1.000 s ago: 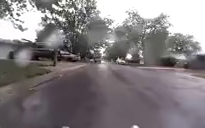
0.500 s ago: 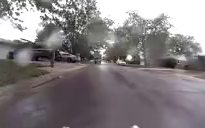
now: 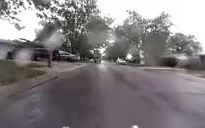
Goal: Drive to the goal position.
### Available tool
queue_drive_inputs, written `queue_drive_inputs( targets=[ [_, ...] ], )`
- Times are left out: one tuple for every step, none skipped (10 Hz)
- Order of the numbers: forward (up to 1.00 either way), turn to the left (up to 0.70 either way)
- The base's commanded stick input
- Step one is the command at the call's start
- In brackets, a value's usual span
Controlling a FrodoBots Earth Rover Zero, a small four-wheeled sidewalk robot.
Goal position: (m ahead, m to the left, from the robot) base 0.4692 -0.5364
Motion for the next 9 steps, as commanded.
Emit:
queue_drive_inputs(
  targets=[
    [0.50,-0.01],
    [0.50,-0.01],
    [0.50,-0.01],
    [0.50,-0.01],
    [0.50,-0.01],
    [0.50,-0.01],
    [0.50,-0.01],
    [0.50,-0.01],
    [0.50,-0.01]
  ],
)
